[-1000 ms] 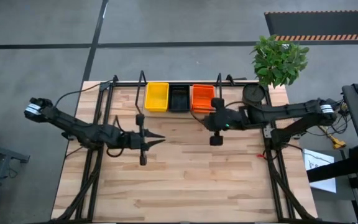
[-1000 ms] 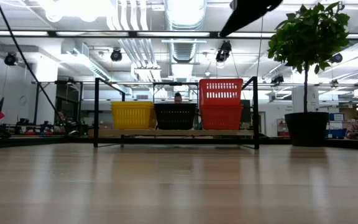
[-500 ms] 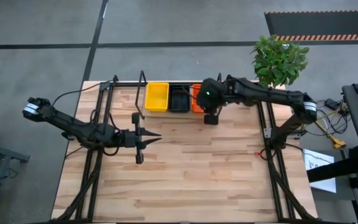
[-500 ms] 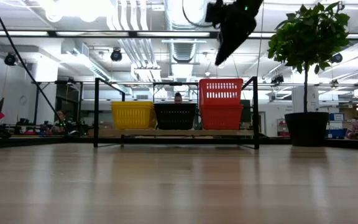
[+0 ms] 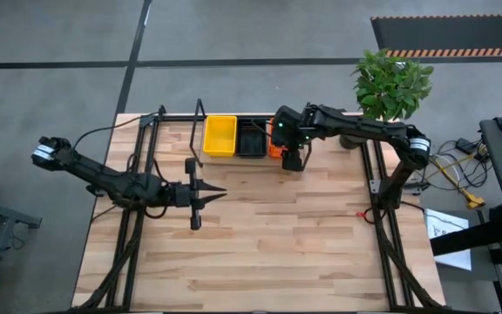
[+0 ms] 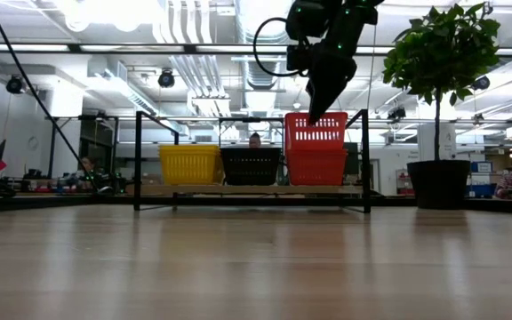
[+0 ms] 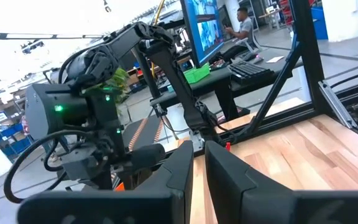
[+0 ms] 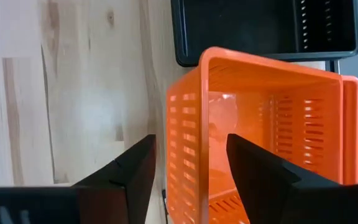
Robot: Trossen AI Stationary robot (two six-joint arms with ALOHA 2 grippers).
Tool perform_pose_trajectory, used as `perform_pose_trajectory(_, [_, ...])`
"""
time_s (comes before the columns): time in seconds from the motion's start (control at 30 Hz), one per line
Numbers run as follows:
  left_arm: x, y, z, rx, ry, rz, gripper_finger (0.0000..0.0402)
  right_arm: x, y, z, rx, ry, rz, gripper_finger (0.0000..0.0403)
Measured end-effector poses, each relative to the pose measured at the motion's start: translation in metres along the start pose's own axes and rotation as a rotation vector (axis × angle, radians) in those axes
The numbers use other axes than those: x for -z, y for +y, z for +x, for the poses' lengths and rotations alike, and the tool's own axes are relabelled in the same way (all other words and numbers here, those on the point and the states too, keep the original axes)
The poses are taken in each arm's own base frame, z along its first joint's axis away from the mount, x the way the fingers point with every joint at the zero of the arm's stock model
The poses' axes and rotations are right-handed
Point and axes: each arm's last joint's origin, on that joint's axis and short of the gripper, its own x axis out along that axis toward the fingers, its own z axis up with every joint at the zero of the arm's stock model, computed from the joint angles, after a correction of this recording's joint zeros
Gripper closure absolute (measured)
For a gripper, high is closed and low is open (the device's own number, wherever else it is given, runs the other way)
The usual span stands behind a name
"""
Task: Stack baskets on shelf by color
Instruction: Stack the orange bin on top of the other stacked orange bins on the shelf
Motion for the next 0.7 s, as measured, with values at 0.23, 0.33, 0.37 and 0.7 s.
perform_pose_trajectory(0.23, [-0.0001, 0.0002, -0.0002, -0.001, -0.001, 0.006, 0.0375, 0.0005, -0.0004, -0.0041, 0.003, -0.011, -0.018, 0.0256])
perform_pose_trajectory(0.33, [-0.0002, 0.0002, -0.0001, -0.001, -0.003, 0.026, 0.0375, 0.0007, -0.0003, -0.0059, 0.005, -0.015, -0.024, 0.0295])
perform_pose_trajectory(0.37, [-0.0003, 0.0001, 0.0, -0.002, -0.004, 0.027, 0.0375, 0.0007, -0.0003, -0.0059, 0.005, -0.015, -0.025, 0.0309])
perform_pose_trajectory(0.7, [-0.0002, 0.0003, 0.0, -0.002, -0.004, 0.028, 0.0375, 0.0017, 0.0002, -0.008, -0.001, -0.006, -0.078, 0.0391])
